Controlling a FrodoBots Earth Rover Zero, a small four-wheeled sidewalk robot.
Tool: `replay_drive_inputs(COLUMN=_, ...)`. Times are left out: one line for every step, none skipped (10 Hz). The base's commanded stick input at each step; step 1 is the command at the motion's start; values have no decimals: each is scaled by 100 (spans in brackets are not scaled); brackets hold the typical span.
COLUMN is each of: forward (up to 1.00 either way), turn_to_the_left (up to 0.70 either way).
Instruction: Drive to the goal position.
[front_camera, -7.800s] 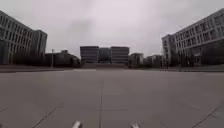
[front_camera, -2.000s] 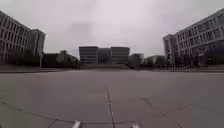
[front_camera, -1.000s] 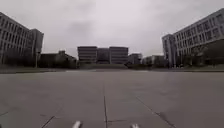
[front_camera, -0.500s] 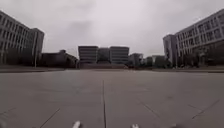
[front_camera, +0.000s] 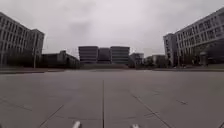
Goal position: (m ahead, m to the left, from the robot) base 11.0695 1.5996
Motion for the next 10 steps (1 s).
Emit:
replay_drive_inputs(forward=70, turn_to_the_left=0)
replay_drive_inputs(forward=70, turn_to_the_left=6)
replay_drive_inputs(forward=70, turn_to_the_left=30)
replay_drive_inputs(forward=70, turn_to_the_left=32)
replay_drive_inputs(forward=70, turn_to_the_left=16)
replay_drive_inputs(forward=70, turn_to_the_left=3)
replay_drive_inputs(forward=70, turn_to_the_left=2)
replay_drive_inputs(forward=70, turn_to_the_left=2)
replay_drive_inputs(forward=70, turn_to_the_left=1)
replay_drive_inputs(forward=70, turn_to_the_left=0)
